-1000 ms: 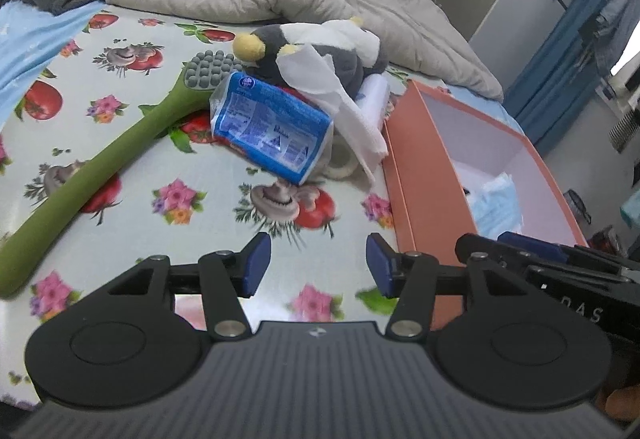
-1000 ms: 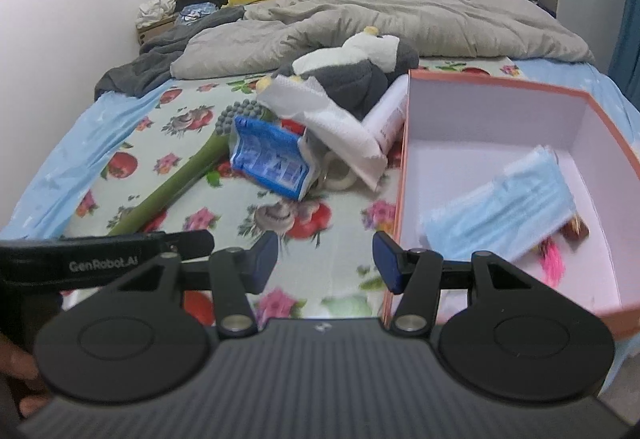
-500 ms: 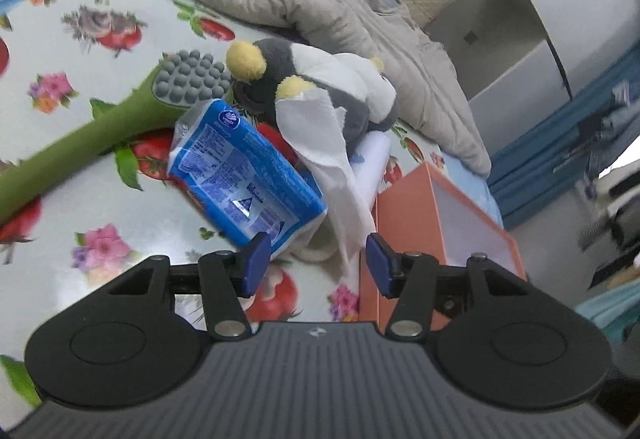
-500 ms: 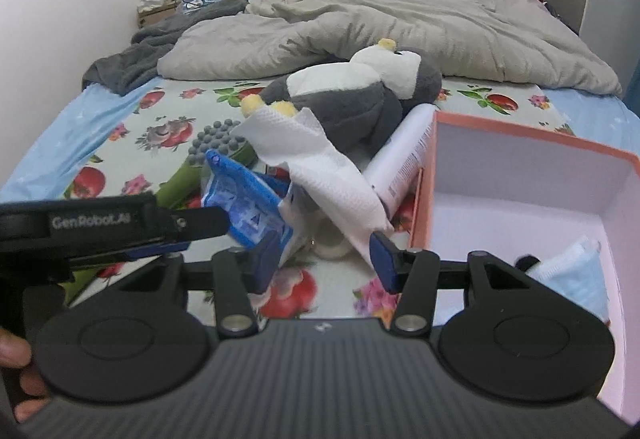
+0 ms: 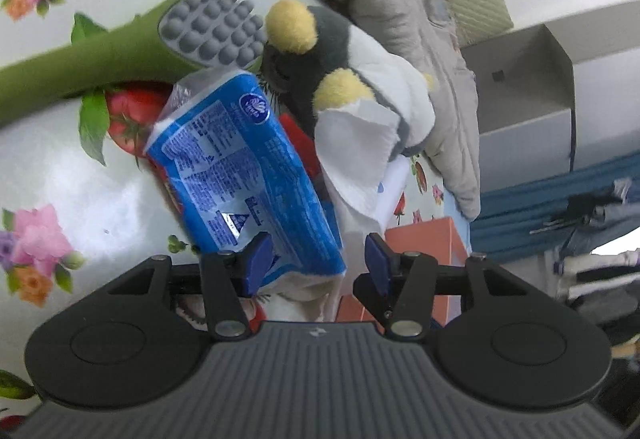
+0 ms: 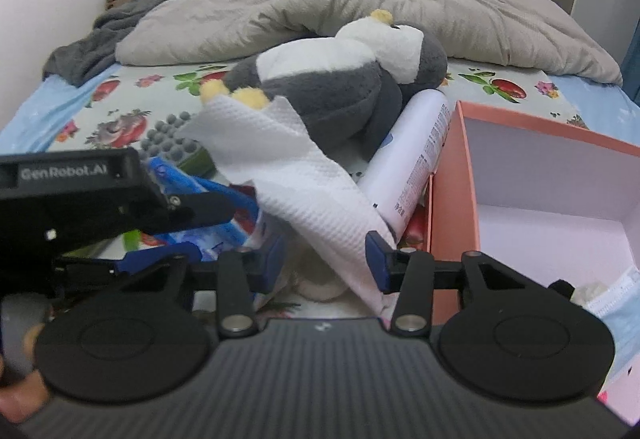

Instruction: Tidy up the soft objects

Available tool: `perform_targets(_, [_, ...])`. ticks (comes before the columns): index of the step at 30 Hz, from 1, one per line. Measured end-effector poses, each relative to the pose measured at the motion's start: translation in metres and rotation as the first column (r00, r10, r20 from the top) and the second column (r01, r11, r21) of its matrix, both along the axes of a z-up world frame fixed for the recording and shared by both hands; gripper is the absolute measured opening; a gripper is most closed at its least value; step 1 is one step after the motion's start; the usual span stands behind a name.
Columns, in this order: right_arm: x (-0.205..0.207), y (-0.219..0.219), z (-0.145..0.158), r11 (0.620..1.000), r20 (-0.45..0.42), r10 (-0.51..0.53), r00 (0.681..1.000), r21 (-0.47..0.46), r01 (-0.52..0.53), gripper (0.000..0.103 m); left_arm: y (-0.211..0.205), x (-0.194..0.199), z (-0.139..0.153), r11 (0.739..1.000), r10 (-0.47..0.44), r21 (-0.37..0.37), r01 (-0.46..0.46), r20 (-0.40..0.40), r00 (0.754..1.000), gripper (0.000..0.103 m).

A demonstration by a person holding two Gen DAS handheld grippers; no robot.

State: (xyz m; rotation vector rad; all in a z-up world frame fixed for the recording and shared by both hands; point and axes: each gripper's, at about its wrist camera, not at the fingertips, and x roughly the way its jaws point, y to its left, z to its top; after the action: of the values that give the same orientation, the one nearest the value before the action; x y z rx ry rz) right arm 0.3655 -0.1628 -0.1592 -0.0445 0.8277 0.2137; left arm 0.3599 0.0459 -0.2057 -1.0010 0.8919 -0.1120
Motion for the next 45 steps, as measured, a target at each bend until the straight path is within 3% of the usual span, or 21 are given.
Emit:
perform_targets(4, [0.010,0.002,-0.006,1.000,0.005,-0.006,1.000,-0.008,0.006,0.046,0.000,0.011,-0.010,0.999,0.022,-0.038,-0.023,-0.027,0.999,0.051])
perform_targets(10, [0.018,0.008,-0.011,1.000,0.002,0.009,1.000,-0.010,-0.009,0.041,-0.007,0.020,-0.020,0.999,0.009,-0.038,-0.011,-0.045,0.999,0.038])
perform_targets(15, [0.022,0.008,-0.016,0.999,-0.029,0.013,0.999,0.032,-0.012,0.014,-0.008,0.019,-0.023,0.999,0.006,-0.037,-0.007,-0.032,0.999,0.031])
perform_targets(19, [0.018,0.006,-0.011,0.998,-0.011,0.015,1.000,0.064,-0.014,0.007,-0.007,0.017,-0.019,1.000,-0.019,-0.022,0.019,-0.005,1.000,0.023])
perform_targets(21, [0.015,0.005,-0.007,0.997,-0.003,0.014,1.000,0.077,-0.014,0.006,-0.005,0.011,-0.016,1.000,-0.029,-0.012,0.029,0.004,1.000,0.014])
perform_targets(26, [0.001,0.006,0.004,0.995,0.009,0.024,1.000,0.099,-0.025,0.006,-0.002,-0.003,-0.006,0.999,-0.040,0.018,0.039,0.023,0.999,0.010])
perform_targets(36, [-0.040,0.012,0.018,0.993,0.024,0.048,0.999,0.109,-0.050,0.005,0.013,-0.046,0.017,0.998,-0.043,0.055,0.041,0.045,0.998,0.009])
perform_targets(42, [-0.067,0.014,0.028,0.993,0.020,0.066,0.998,0.093,-0.068,0.005,0.019,-0.082,0.029,0.990,-0.081,0.122,0.074,0.055,0.995,0.009])
perform_targets(45, [-0.080,0.015,0.029,0.995,0.014,0.078,0.997,0.066,-0.078,0.005,0.022,-0.100,0.032,0.988,-0.102,0.121,0.095,0.059,0.993,0.009])
